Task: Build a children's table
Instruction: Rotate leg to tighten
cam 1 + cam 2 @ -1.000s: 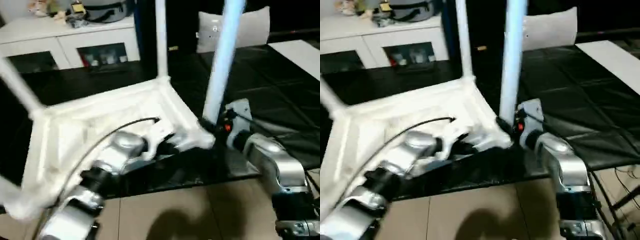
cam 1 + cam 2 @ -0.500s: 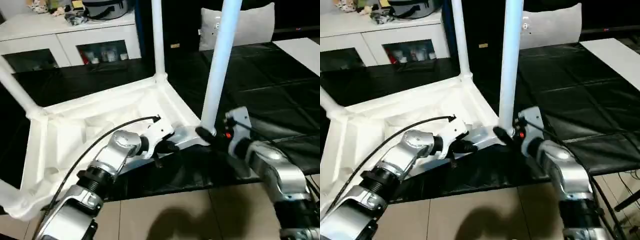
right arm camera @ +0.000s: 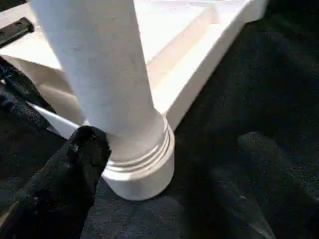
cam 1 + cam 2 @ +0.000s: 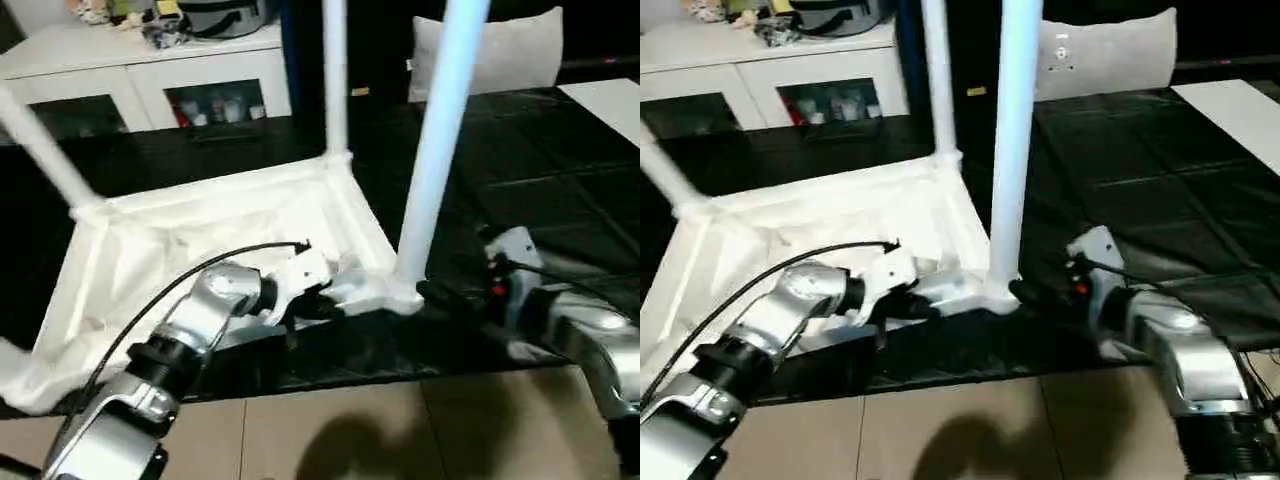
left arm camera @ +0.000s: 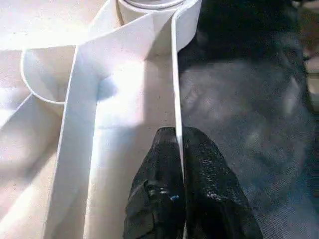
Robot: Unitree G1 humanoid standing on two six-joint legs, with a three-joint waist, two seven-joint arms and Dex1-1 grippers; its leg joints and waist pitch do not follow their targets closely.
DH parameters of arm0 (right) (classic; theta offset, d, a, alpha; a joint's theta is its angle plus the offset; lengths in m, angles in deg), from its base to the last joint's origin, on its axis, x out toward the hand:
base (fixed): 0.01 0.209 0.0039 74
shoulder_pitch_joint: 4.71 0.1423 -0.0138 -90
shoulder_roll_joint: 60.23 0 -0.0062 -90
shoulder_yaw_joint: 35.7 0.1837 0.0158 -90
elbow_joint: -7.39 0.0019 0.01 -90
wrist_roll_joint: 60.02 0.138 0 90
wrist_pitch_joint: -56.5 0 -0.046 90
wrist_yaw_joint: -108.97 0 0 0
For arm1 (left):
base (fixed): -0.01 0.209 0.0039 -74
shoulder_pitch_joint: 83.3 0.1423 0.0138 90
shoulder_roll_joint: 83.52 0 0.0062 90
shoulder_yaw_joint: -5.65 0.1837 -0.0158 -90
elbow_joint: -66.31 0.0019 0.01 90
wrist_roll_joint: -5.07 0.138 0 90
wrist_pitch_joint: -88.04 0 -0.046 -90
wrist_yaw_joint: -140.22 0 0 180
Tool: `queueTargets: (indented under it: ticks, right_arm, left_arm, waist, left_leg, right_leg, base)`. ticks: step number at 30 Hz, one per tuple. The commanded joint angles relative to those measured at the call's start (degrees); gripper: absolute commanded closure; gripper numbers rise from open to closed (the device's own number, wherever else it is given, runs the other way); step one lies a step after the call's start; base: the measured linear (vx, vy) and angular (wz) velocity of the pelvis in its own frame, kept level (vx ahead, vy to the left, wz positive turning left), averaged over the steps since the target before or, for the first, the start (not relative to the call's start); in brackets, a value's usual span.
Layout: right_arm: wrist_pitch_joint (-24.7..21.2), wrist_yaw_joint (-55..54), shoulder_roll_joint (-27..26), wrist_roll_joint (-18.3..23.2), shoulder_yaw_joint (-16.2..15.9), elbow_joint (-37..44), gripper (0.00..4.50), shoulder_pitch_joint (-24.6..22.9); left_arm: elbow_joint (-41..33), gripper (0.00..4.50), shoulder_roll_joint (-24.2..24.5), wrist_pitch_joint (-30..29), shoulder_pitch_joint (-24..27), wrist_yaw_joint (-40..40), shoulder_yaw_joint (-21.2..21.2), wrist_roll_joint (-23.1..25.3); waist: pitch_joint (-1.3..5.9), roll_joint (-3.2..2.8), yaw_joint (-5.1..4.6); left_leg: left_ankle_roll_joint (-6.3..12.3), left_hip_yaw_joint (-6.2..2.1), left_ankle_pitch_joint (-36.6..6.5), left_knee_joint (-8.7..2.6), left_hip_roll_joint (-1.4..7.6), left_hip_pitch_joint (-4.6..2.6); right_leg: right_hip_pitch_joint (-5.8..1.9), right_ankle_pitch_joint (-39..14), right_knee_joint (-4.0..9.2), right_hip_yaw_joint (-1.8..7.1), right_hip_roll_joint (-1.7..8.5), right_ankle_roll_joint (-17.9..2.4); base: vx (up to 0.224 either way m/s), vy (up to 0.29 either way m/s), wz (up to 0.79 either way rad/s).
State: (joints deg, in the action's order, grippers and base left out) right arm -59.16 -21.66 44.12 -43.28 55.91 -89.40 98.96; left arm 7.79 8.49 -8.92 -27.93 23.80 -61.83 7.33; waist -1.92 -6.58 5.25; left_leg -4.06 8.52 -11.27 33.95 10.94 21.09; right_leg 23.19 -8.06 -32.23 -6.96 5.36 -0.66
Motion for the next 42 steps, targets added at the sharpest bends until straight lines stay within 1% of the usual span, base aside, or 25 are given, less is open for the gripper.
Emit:
queueTargets:
  ticks: [1, 2, 4, 5, 6, 9, 11, 14, 17, 18, 19, 20, 21, 24, 25, 26, 28, 29, 30, 33, 34, 38, 40, 41, 42]
  right_arm:
    - [0.82, 3.2, 1.23, 1.71, -0.87, 2.62, 0.03, -0.18]
    - [0.92, 4.12, 1.41, 2.0, -1.12, 2.99, 0.03, -0.33]
    - [1.09, 5.2, 1.68, 2.37, -1.48, 3.4, 0.03, -0.52]
    - [1.09, 5.2, 1.68, 2.37, -1.48, 3.4, 0.03, -0.52]
    - [1.61, 7.25, 2.23, 2.72, -2.32, 3.74, 0.03, -0.62]
    - [1.73, 8.05, 2.3, 2.69, -2.69, 3.77, 0.03, -0.49]
    - [1.78, 8.08, 2.19, 2.4, -2.81, 3.51, 0.03, -0.18]
    - [1.94, 8.21, 2.26, 2.22, -2.89, 3.29, 0.03, -0.04]
    - [2.29, 8.34, 2.33, 1.93, -3.03, 2.81, 0.03, 0.18]
    - [2.54, 8.41, 2.36, 1.81, -3.14, 2.65, 0.03, 0.22]
    - [2.91, 8.93, 2.46, 1.76, -3.44, 2.48, 0.03, 0.25]
    - [3.0, 9.18, 2.49, 1.78, -3.57, 2.49, 0.03, 0.24]
    - [3.03, 9.38, 2.5, 1.79, -3.66, 2.57, 0.03, 0.18]
    - [3.01, 9.86, 2.43, 2.02, -3.71, 2.65, 0.03, 0.13]
    - [2.52, 10.78, 2.38, 2.83, -3.67, 3.08, 0.29, -0.07]
    - [1.75, 11.87, 2.3, 3.92, -3.64, 3.8, 0.37, -0.36]
    - [1.28, 12.54, 2.24, 4.57, -3.67, 4.19, 0.48, -0.53]
    - [1.28, 12.54, 2.24, 4.57, -3.67, 4.19, 0.63, -0.53]
    - [1.3, 12.61, 2.18, 4.58, -3.74, 4.18, 0.63, -0.56]
    - [1.37, 12.66, 2.11, 4.55, -3.8, 4.13, 0.85, -0.58]
    - [1.63, 12.51, 1.8, 4.38, -4.07, 3.35, 0.96, -0.32]
    - [1.7, 12.6, 1.57, 4.25, -4.43, 2.75, 1.41, -0.04]
    - [1.55, 12.67, 1.53, 4.35, -4.5, 2.63, 1.41, 0.0]
    - [1.51, 12.68, 1.51, 4.37, -4.57, 2.55, 1.67, 0.01]
    - [1.44, 12.61, 1.42, 4.34, -4.67, 2.4, 1.67, 0.08]
  left_arm:
    - [-2.05, 4.5, 1.55, 1.19, -0.12, 4.58, 1.97, 0.61]
    - [-2.12, 4.5, 1.72, 1.23, -0.16, 5.11, 2.1, 0.54]
    - [-2.07, 4.5, 1.92, 1.4, -0.28, 5.59, 2.25, 0.47]
    - [-2.07, 4.5, 1.92, 1.4, -0.28, 5.59, 2.25, 0.47]
    - [-1.91, 4.5, 2.4, 1.9, -0.62, 7.12, 2.6, 0.38]
    - [-1.81, 4.5, 2.69, 2.32, -0.81, 8.08, 2.84, 0.23]
    - [-1.73, 4.5, 2.74, 2.6, -0.86, 8.33, 2.87, 0.24]
    - [-1.68, 4.5, 2.72, 2.7, -0.86, 8.42, 2.81, 0.35]
    - [-1.44, 4.5, 2.56, 2.95, -0.89, 8.25, 2.77, 0.6]
    - [-1.41, 4.5, 2.5, 3.01, -0.83, 8.14, 2.74, 0.68]
    - [-1.36, 4.5, 2.46, 3.11, -0.77, 8.1, 2.68, 0.74]
    - [-1.34, 4.5, 2.45, 3.13, -0.76, 8.09, 2.65, 0.75]
    - [-1.37, 4.5, 2.47, 3.14, -0.71, 8.09, 2.61, 0.76]
    - [-1.43, 4.5, 2.52, 3.12, -0.6, 8.14, 2.61, 0.78]
    - [-1.5, 4.5, 2.57, 3.08, -0.5, 8.17, 2.63, 0.77]
    - [-1.62, 4.5, 2.64, 3.02, -0.37, 8.2, 2.64, 0.77]
    - [-1.7, 4.5, 2.68, 2.96, -0.29, 8.22, 2.65, 0.76]
    - [-1.7, 4.5, 2.68, 2.96, -0.29, 8.22, 2.65, 0.76]
    - [-1.71, 4.5, 2.66, 2.9, -0.29, 8.21, 2.63, 0.75]
    - [-1.72, 4.5, 2.62, 2.84, -0.3, 8.2, 2.62, 0.74]
    - [-1.86, 4.5, 2.53, 2.64, -0.26, 8.18, 2.61, 0.7]
    - [-1.99, 4.5, 2.48, 2.47, -0.16, 8.19, 2.67, 0.71]
    - [-2.09, 4.5, 2.46, 2.4, -0.09, 8.2, 2.71, 0.7]
    - [-2.2, 4.5, 2.44, 2.31, -0.03, 8.2, 2.73, 0.69]
    - [-2.26, 4.5, 2.42, 2.21, 0.01, 8.23, 2.74, 0.66]
  waist:
    - [3.8, 1.3, 0.29]
    - [3.79, 1.55, 0.32]
    - [3.79, 1.4, 0.54]
    - [3.8, 1.41, 0.6]
    - [3.81, 1.52, 0.78]
    - [3.72, 1.5, 0.99]
    - [3.76, 1.49, 1.42]
    - [3.82, 1.51, 1.45]
    - [3.82, 1.58, 1.46]
    - [3.82, 1.86, 1.45]
    - [3.82, 1.73, 1.51]
    - [3.79, 1.73, 1.49]
    - [3.8, 1.86, 1.49]
    - [3.84, 1.8, 1.53]
    - [3.82, 1.76, 1.55]
    - [3.83, 1.78, 1.54]
    - [3.82, 1.79, 1.6]
    - [3.8, 1.83, 1.57]
    - [3.8, 1.81, 1.59]
    - [3.82, 1.88, 1.59]
    - [3.85, 1.75, 1.58]
    - [3.87, 1.79, 1.6]
    - [3.85, 1.72, 1.6]
    - [3.89, 1.72, 1.62]
    - [3.89, 1.7, 1.62]
  left_leg:
    - [6.15, 0.1, -8.37, -3.48, 1.65, 0.11]
    - [6.29, 0.13, -8.17, -3.46, 1.64, 0.2]
    - [6.56, 0.17, -7.81, -3.39, 1.64, 0.18]
    - [6.56, 0.19, -7.78, -3.36, 1.65, 0.11]
    - [6.51, 0.2, -7.85, -3.37, 1.66, 0.08]
    - [6.37, 0.27, -8.18, -3.42, 1.65, 0.07]
    - [6.0, 0.27, -8.21, -3.42, 1.74, -0.06]
    - [5.87, 0.18, -7.89, -3.44, 1.74, 0.11]
    - [5.98, 0.24, -7.6, -3.37, 1.67, 0.12]
    - [6.03, 0.26, -7.56, -3.39, 1.67, 0.15]
    - [6.02, 0.26, -7.52, -3.37, 1.66, 0.13]
    - [6.05, 0.29, -7.64, -3.37, 1.63, 0.09]
    - [6.11, 0.29, -7.55, -3.37, 1.63, 0.12]
    - [6.3, 0.29, -7.02, -3.32, 1.62, 0.16]
    - [6.44, 0.29, -7.21, -3.31, 1.63, 0.18]
    - [6.49, 0.28, -7.28, -3.31, 1.65, 0.18]
    - [6.64, 0.27, -7.13, -3.33, 1.68, 0.19]
    - [6.6, 0.28, -7.2, -3.32, 1.64, 0.21]
    - [6.55, 0.29, -7.33, -3.32, 1.64, 0.2]
    - [6.36, 0.28, -7.05, -3.33, 1.62, 0.2]
    - [6.35, 0.25, -6.91, -3.32, 1.63, 0.22]
    - [6.35, 0.29, -6.83, -3.27, 1.59, 0.21]
    - [6.28, 0.27, -7.02, -3.3, 1.63, 0.18]
    - [6.27, 0.27, -6.96, -3.28, 1.65, 0.15]
    - [6.29, 0.25, -6.92, -3.28, 1.65, 0.15]
  right_leg:
    - [-3.63, -19.15, 3.53, 2.4, 3.18, -8.37]
    - [-3.68, -18.73, 3.5, 2.4, 3.14, -8.41]
    - [-3.6, -18.22, 3.39, 2.45, 3.19, -8.68]
    - [-3.57, -18.35, 3.42, 2.48, 3.22, -8.68]
    - [-3.54, -18.82, 3.41, 2.44, 3.27, -8.74]
    - [-3.48, -20.01, 3.56, 2.48, 3.24, -8.44]
    - [-3.35, -20.31, 3.56, 2.54, 3.24, -8.27]
    - [-3.51, -19.39, 3.38, 2.52, 3.27, -8.31]
    - [-3.48, -19.38, 3.41, 2.53, 3.26, -8.29]
    - [-3.52, -19.59, 3.44, 2.51, 3.27, -8.19]
    - [-3.48, -19.93, 3.4, 2.51, 3.31, -8.12]
    - [-3.47, -20.38, 3.5, 2.49, 3.31, -7.94]
    - [-3.47, -20.44, 3.5, 2.48, 3.29, -7.89]
    - [-3.48, -20.1, 3.43, 2.48, 3.25, -7.87]
    - [-3.48, -20.18, 3.46, 2.45, 3.26, -7.89]
    - [-3.51, -20.2, 3.45, 2.44, 3.27, -7.87]
    - [-3.47, -20.33, 3.49, 2.45, 3.27, -7.8]
    - [-3.49, -20.47, 3.49, 2.43, 3.24, -7.75]
    - [-3.48, -20.7, 3.52, 2.42, 3.26, -7.72]
    - [-3.46, -20.78, 3.51, 2.45, 3.26, -7.58]
    - [-3.47, -20.58, 3.48, 2.44, 3.24, -7.62]
    - [-3.48, -20.14, 3.46, 2.44, 3.23, -7.79]
    - [-3.48, -20.49, 3.5, 2.43, 3.26, -7.74]
    - [-3.46, -20.22, 3.46, 2.44, 3.24, -7.77]
    - [-3.45, -20.12, 3.46, 2.44, 3.23, -7.8]
  base:
    - [0.0, 0.0, 0.0]
    - [0.0, 0.0, 0.0]
    - [0.0, 0.0, 0.0]
    - [0.0, 0.0, 0.0]
    - [0.0, 0.0, 0.0]
    - [0.0, 0.0, 0.0]
    - [0.0, 0.0, 0.0]
    - [0.0, 0.0, 0.0]
    - [0.0, 0.0, 0.0]
    - [0.0, 0.0, 0.0]
    - [0.0, 0.0, 0.0]
    - [0.0, 0.0, 0.0]
    - [0.0, 0.0, 0.0]
    - [0.0, 0.0, 0.0]
    - [0.0, 0.0, 0.0]
    - [0.0, 0.0, 0.0]
    - [0.0, 0.0, 0.0]
    - [0.0, 0.0, 0.0]
    - [0.0, 0.0, 0.0]
    - [0.0, 0.0, 0.0]
    - [0.0, 0.0, 0.0]
    - [0.0, 0.0, 0.0]
    - [0.0, 0.0, 0.0]
    - [0.0, 0.0, 0.0]
    - [0.0, 0.0, 0.0]
